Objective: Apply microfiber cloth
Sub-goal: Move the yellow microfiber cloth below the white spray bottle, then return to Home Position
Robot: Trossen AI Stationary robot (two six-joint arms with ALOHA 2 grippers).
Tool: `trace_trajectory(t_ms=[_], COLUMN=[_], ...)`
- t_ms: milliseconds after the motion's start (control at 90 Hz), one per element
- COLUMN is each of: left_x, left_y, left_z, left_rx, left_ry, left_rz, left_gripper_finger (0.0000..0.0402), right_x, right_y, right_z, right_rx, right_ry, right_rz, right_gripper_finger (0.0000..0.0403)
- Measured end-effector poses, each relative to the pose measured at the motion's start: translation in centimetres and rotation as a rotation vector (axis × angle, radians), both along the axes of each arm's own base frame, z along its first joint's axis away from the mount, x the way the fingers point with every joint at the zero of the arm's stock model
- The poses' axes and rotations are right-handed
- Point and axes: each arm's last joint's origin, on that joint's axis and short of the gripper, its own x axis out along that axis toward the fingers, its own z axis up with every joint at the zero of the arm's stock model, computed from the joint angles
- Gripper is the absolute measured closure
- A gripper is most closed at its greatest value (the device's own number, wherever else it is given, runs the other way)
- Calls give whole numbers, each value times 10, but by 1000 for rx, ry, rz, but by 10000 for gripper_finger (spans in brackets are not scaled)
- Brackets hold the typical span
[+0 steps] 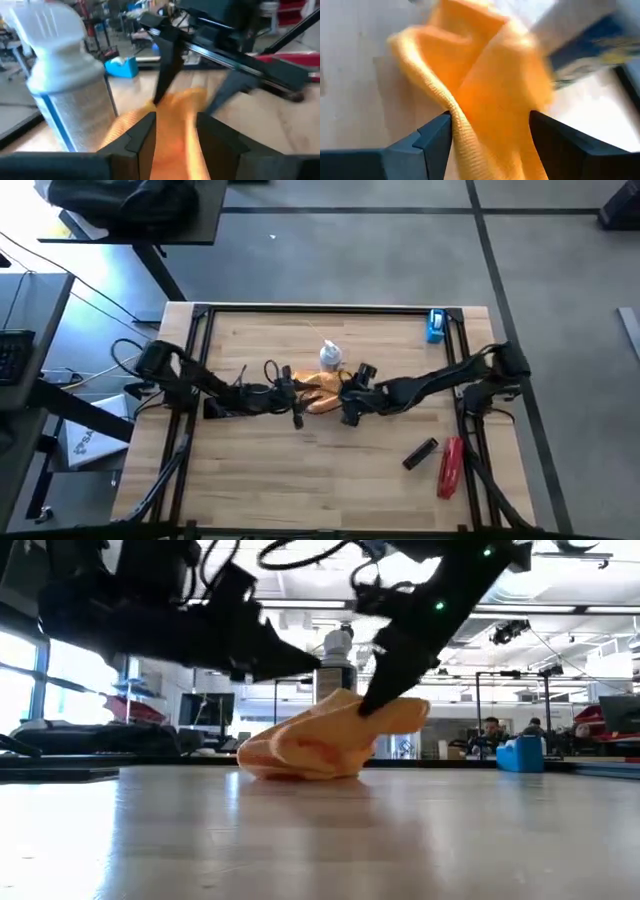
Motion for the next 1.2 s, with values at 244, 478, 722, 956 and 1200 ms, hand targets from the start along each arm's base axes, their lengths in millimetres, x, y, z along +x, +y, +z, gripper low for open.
trace_trajectory(t_ms=[244, 478, 722, 956, 1200], left_x=[-28, -59, -89, -118, -137], left_y=[7, 10, 16, 20, 23], left_z=[21, 33, 39, 35, 29], left_rx=[-31, -47, -73, -91, -153], left_ry=[-74, -144, -215, -265, -296], left_rz=[-50, -70, -32, -32, -36], left_gripper_finger=[280, 280, 280, 280, 280], right_x=[-46, -78, -101, -121, -152], right_y=[-16, -27, -35, -37, -37], right_z=[-2, -13, -8, 17, 43], right_rx=[20, 196, 290, 249, 221], right_ry=[-115, -400, -532, -621, -712], right_rz=[-6, 42, 88, 127, 141], right_gripper_finger=[174, 174, 174, 174, 180])
